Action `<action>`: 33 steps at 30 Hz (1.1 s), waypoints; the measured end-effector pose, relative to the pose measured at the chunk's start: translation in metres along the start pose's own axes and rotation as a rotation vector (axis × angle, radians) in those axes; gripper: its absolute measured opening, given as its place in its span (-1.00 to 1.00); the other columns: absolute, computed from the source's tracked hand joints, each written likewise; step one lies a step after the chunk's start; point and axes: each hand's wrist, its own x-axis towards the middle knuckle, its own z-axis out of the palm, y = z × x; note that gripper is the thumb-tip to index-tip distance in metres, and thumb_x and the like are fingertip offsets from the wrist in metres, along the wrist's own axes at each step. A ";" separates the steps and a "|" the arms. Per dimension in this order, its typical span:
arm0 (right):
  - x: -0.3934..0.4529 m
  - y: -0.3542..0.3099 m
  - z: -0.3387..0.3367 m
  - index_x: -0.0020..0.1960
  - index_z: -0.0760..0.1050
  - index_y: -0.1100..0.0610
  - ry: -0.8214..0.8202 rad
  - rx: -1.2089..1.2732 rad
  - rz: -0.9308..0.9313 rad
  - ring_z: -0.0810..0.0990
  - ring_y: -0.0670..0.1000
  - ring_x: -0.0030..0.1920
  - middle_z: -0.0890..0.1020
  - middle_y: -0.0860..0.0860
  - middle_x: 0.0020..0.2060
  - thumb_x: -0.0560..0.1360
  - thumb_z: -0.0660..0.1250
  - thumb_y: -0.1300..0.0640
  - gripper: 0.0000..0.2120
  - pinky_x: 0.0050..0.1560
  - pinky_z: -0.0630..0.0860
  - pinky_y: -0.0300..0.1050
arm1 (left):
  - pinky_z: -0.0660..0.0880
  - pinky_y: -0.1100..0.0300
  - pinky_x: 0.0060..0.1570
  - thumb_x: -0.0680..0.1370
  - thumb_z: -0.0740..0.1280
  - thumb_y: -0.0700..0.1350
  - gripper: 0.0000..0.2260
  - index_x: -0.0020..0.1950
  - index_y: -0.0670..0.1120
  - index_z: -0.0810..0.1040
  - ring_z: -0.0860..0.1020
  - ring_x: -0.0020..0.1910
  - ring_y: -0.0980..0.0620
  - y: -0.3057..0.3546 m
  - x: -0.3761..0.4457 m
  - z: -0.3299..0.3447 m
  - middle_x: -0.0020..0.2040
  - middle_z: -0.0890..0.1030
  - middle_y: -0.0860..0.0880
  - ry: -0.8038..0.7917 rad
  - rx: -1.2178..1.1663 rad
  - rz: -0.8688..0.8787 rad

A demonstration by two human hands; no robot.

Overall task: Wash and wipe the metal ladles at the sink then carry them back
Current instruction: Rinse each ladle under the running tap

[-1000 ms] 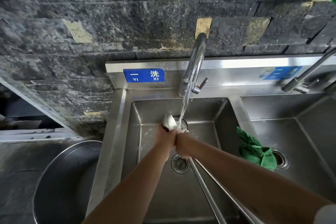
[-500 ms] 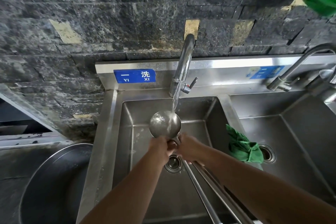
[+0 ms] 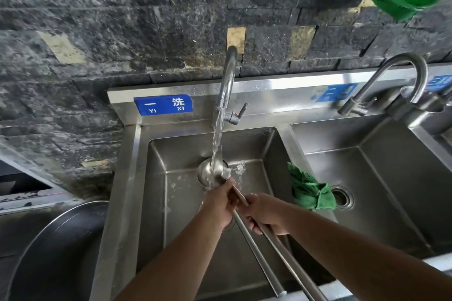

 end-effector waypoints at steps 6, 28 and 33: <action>-0.015 0.018 0.007 -0.09 0.37 0.14 0.075 -0.065 -0.057 0.41 -0.10 -0.52 0.46 0.04 -0.38 0.62 0.16 0.22 -0.89 -0.47 0.33 -0.23 | 0.49 0.11 -0.14 0.53 0.40 -0.13 -0.93 -0.09 -0.12 0.57 0.54 -0.22 0.01 0.013 0.012 0.006 -0.22 0.57 -0.06 0.022 0.002 0.136; 0.017 0.013 0.023 0.41 0.17 -0.18 0.258 -0.668 -0.270 0.62 0.13 -0.09 0.61 0.10 0.04 0.49 0.19 0.21 -0.43 -0.21 0.44 -0.13 | 0.49 0.10 -0.05 0.65 0.15 -0.22 -0.87 0.01 -0.16 0.49 0.59 -0.19 -0.01 0.038 0.027 -0.011 -0.17 0.61 -0.09 -0.064 -0.175 0.115; 0.005 0.042 0.006 0.20 0.40 -0.09 0.344 -0.473 -0.165 0.64 0.05 -0.16 0.63 0.02 -0.10 0.54 0.16 0.12 -0.74 -0.18 0.59 -0.05 | 0.53 0.12 -0.10 0.64 0.13 -0.31 -0.88 0.03 -0.22 0.45 0.64 -0.09 -0.07 -0.015 0.026 0.009 -0.05 0.60 -0.15 -0.181 -0.002 0.008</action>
